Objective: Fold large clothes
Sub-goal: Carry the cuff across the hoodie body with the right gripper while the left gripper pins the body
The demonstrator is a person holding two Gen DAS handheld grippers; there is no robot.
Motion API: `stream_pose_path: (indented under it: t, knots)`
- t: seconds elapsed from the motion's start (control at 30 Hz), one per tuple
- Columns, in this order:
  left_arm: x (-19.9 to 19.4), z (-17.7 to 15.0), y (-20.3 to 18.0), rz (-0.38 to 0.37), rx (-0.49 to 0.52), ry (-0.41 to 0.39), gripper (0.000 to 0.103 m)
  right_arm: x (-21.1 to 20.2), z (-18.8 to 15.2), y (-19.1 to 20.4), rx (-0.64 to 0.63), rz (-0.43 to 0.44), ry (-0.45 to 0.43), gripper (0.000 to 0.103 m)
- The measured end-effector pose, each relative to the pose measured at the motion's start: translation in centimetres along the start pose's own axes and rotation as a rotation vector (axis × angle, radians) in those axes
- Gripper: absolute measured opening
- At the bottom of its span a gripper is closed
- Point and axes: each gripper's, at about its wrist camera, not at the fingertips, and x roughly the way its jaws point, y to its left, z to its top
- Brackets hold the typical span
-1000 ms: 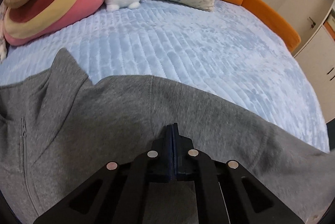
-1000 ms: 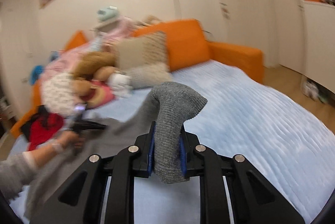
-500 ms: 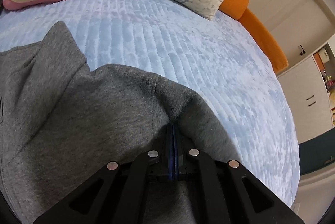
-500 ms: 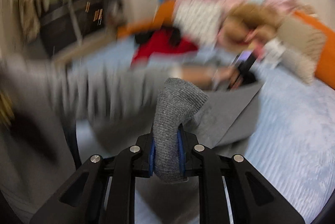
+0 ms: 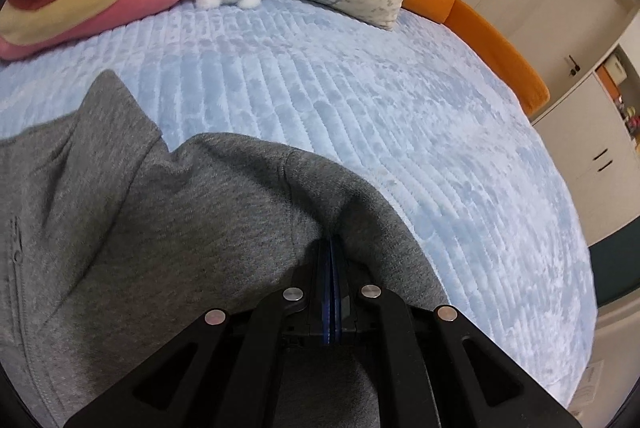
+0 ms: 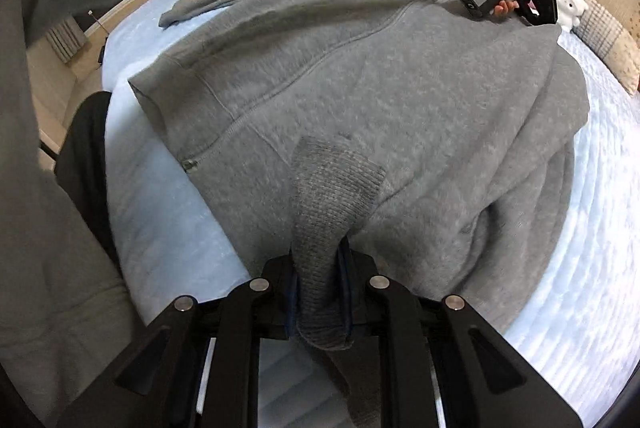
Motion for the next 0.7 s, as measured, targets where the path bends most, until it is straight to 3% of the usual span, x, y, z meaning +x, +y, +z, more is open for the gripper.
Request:
stream_pose_path:
  t: [0.1, 0.17, 0.2, 0.23, 0.3, 0.37, 0.47, 0.57, 0.6, 0.7]
  knots:
    - [-0.9, -0.1, 0.0, 0.026, -0.014, -0.005, 0.009, 0.2, 0.2, 0.2, -0.011, -0.033, -0.013, 0.016]
    - [-2.1, -0.2, 0.0, 0.05, -0.014, -0.018, 0.019, 0.3, 0.1, 0.1, -0.008, -0.042, -0.02, 0.016]
    - [-3.0, -0.4, -0.2, 0.066, -0.005, -0.033, 0.031, 0.3, 0.1, 0.1, -0.011, -0.048, -0.02, 0.016]
    - [-4.7, -0.7, -0.9, 0.075, 0.024, -0.066, 0.037, 0.3, 0.0, 0.1, -0.011, -0.051, -0.021, 0.016]
    - [-6.8, -1.3, -2.0, 0.041, 0.064, -0.093, 0.037, 0.4, 0.0, 0.1, -0.013, -0.058, -0.024, 0.016]
    - [-8.7, -2.4, -3.6, -0.039, 0.098, -0.096, 0.04, 0.5, 0.0, 0.3, -0.012, -0.064, -0.028, 0.016]
    - [-9.0, -4.8, -6.2, -0.064, 0.185, -0.047, 0.043, 0.4, 0.0, 0.4, -0.01, -0.079, -0.033, 0.017]
    - [-6.5, -7.0, -7.2, -0.007, 0.244, 0.051, 0.043, 0.5, 0.2, 1.4, -0.034, -0.131, -0.03, 0.018]
    - [-5.8, -7.4, -7.0, 0.004, 0.241, 0.067, 0.043, 0.3, 0.2, 1.6, -0.032, -0.138, -0.031, 0.02]
    - [-4.5, -8.4, -5.8, 0.022, 0.209, 0.086, 0.043, -0.7, 0.2, 2.0, 0.006, -0.11, -0.039, 0.049]
